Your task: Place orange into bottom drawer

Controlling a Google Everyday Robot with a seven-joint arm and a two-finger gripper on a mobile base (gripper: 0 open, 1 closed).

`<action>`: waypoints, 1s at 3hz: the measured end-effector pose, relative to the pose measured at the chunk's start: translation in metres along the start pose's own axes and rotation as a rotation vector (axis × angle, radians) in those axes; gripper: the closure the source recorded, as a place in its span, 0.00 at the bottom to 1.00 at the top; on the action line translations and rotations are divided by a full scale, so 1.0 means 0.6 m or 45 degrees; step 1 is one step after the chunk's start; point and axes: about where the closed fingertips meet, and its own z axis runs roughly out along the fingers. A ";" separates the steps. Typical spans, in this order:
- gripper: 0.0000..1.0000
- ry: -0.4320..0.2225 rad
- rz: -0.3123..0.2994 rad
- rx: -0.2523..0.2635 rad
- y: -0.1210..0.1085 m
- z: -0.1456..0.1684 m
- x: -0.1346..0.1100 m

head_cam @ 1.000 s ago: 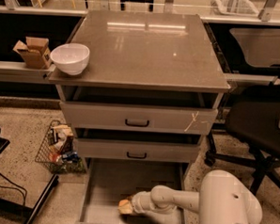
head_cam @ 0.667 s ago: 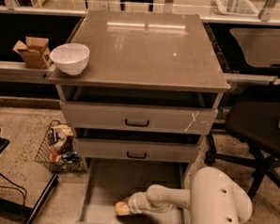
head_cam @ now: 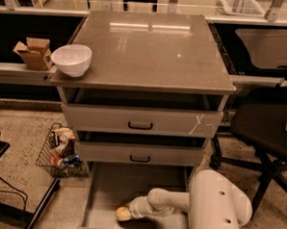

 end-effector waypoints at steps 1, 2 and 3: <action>0.46 0.000 0.000 0.000 0.000 0.000 0.000; 0.23 0.000 0.000 0.000 0.000 0.000 0.000; 0.01 0.000 0.000 0.000 0.000 0.000 0.000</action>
Offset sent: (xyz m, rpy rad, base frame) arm 0.0000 0.0000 0.0000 0.0000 0.0000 0.0000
